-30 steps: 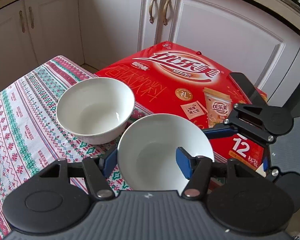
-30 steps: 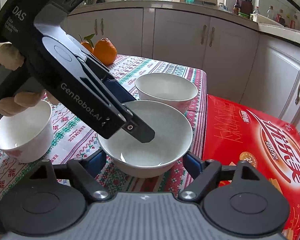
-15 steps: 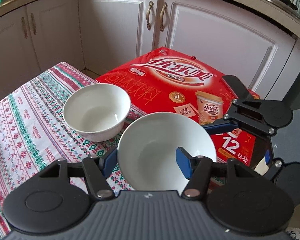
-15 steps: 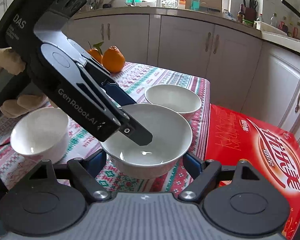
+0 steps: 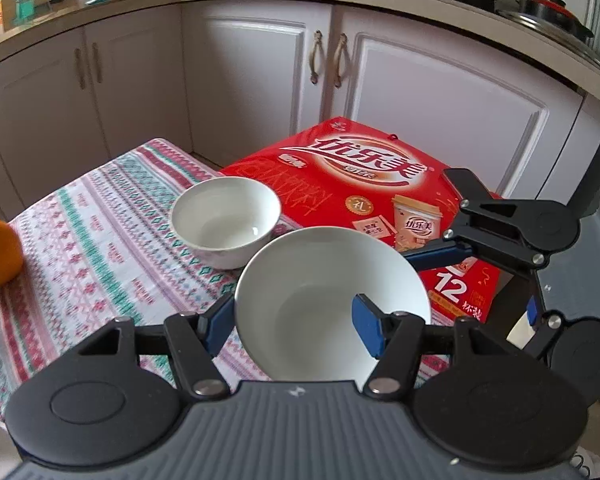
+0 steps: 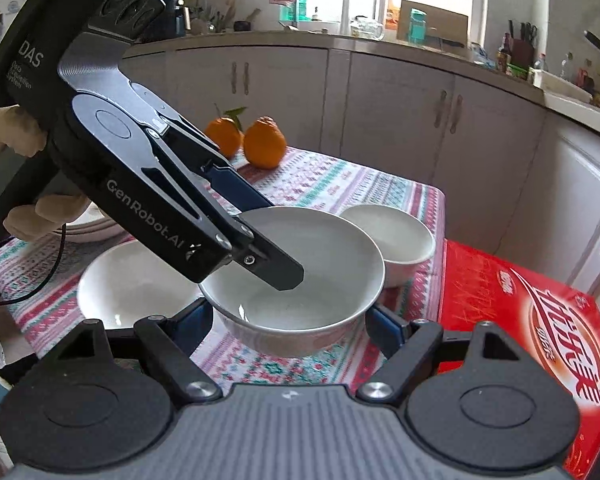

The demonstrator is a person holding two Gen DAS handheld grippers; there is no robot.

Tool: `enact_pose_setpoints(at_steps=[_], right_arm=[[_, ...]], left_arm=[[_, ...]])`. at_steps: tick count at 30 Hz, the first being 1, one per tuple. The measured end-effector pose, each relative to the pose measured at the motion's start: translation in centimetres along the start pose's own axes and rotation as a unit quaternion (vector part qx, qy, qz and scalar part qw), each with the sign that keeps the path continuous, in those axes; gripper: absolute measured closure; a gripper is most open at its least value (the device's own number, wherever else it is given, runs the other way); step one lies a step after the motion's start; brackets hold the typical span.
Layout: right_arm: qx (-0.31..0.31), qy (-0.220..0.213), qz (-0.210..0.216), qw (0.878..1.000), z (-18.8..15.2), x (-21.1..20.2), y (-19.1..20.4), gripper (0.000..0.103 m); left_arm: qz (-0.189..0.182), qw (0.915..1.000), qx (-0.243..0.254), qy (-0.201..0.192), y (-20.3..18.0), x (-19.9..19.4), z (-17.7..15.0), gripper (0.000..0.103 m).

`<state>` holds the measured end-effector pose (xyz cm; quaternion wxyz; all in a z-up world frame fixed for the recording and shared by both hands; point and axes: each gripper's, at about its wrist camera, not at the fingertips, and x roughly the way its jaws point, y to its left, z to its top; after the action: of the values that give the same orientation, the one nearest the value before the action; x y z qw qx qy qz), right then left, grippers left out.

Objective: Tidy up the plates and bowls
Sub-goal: 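Lift the white bowl with both grippers and lower it into the other bowl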

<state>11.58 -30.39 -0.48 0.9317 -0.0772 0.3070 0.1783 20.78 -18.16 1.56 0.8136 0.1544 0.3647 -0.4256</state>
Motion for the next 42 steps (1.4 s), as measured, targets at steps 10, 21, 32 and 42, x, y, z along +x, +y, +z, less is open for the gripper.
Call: enact_pose_setpoints(at_steps=[10, 21, 32, 42], right_arm=[[-0.023, -0.005, 0.030, 0.999, 1.4, -0.1, 3.3, 0.016], [-0.037, 0.008, 0.063, 0.997, 2.0, 1.0, 6.3, 0.016], [-0.035, 0.030, 0.081, 0.996, 1.7, 2.5, 7.8, 0.016], [-0.032, 0.044, 0.086, 0.995, 1.3, 3.1, 8.3, 0.016]], left_arm=[[0.029, 0.9992, -0.023, -0.015, 1.6, -3.9, -2.4, 0.041], [0.048, 0.9972, -0.055, -0.017, 3.5, -6.1, -5.4, 0.041], [0.048, 0.9958, -0.077, -0.014, 4.4, -6.4, -7.7, 0.041], [0.040, 0.9953, -0.088, -0.009, 4.8, -6.0, -8.7, 0.041]])
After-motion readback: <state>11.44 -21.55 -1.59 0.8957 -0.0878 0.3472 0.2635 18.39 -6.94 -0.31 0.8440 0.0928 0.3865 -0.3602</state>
